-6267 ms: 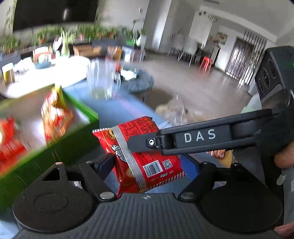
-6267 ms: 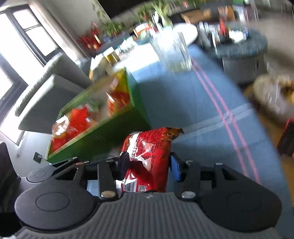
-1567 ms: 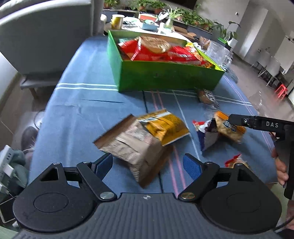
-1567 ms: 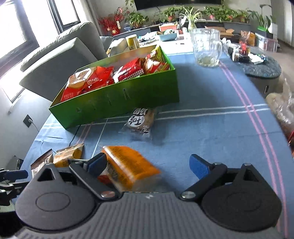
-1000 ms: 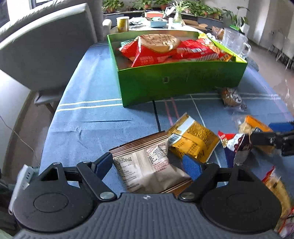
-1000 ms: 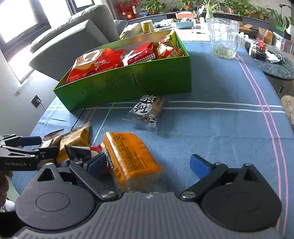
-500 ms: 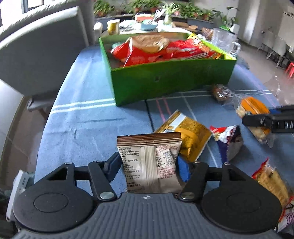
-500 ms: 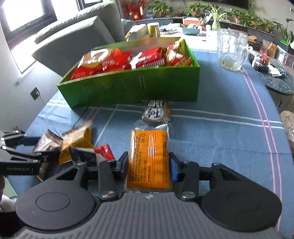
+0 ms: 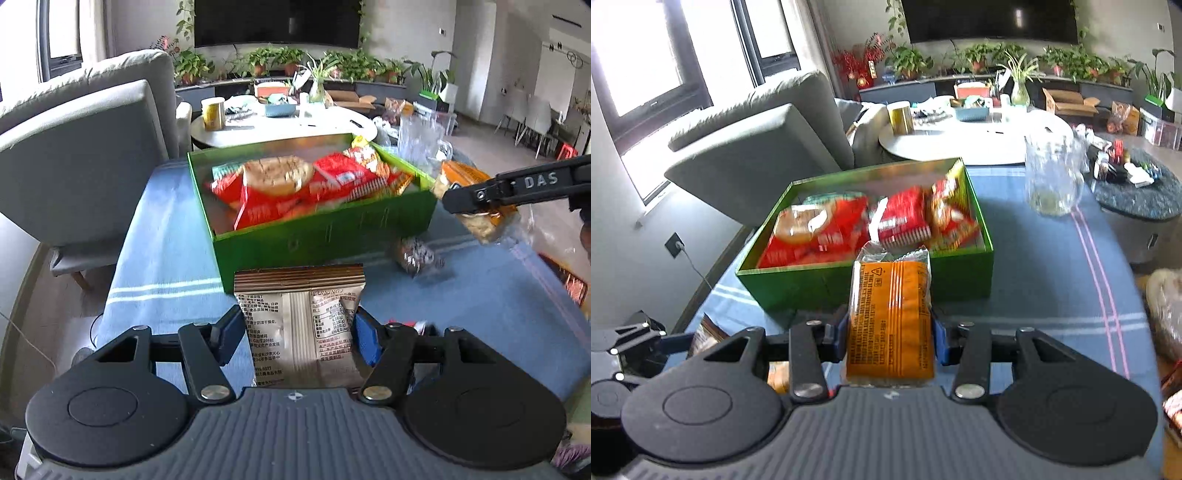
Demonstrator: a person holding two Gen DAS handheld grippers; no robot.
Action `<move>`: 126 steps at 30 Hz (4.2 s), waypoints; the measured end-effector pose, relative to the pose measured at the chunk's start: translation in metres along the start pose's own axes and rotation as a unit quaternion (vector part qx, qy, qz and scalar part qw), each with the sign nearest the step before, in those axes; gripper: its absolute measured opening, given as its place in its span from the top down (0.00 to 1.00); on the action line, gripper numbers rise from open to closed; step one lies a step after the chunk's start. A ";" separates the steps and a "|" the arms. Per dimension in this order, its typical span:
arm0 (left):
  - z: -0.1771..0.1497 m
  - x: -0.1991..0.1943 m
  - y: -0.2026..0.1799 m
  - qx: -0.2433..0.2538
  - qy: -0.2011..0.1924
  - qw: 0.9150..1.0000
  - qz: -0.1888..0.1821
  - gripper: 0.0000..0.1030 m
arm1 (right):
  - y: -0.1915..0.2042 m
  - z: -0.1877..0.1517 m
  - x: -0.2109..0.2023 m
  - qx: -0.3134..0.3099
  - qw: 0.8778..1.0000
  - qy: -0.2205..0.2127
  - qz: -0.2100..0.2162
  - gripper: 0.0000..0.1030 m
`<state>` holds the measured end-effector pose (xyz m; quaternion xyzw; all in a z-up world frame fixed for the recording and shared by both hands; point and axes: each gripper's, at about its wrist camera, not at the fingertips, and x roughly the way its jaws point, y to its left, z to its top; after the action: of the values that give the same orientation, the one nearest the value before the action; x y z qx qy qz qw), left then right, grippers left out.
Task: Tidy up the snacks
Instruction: 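Carry both packets into the green box and open both grippers, then move the left gripper to the yellow packet while the right approaches the round-labelled snack, then grasp the yellow packet with the left gripper while the right grasps the round-labelled snack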
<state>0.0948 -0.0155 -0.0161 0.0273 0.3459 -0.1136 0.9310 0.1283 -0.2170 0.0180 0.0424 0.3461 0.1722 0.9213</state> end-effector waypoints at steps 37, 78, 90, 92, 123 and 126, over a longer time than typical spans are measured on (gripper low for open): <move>0.160 0.139 0.008 -0.020 0.011 0.997 -0.074 0.41 | -0.036 0.100 0.107 0.082 0.997 -0.003 -0.006 0.51; 0.045 -0.038 0.002 -0.019 -0.072 0.995 -0.066 0.24 | -0.010 0.006 -0.033 0.102 0.994 -0.035 0.013 0.25; 0.011 -0.035 -0.003 -0.037 -0.034 0.997 -0.063 0.24 | 0.008 -0.013 -0.053 0.057 0.998 -0.032 0.010 0.25; 0.006 -0.029 -0.003 -0.043 -0.023 0.997 -0.065 0.24 | 0.007 -0.015 -0.052 0.058 0.998 -0.029 0.011 0.25; 0.006 0.049 -0.034 -0.112 0.103 0.988 -0.024 0.25 | -0.021 -0.045 -0.041 0.078 0.997 0.009 -0.005 0.25; 0.010 0.033 -0.028 -0.117 0.074 0.990 -0.024 0.25 | -0.028 -0.045 -0.040 0.093 0.996 0.006 -0.011 0.25</move>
<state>0.1189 -0.0498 -0.0296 -0.0813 0.4254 -0.0925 0.8966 0.0788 -0.2590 0.0035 0.1233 0.3669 0.1293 0.9129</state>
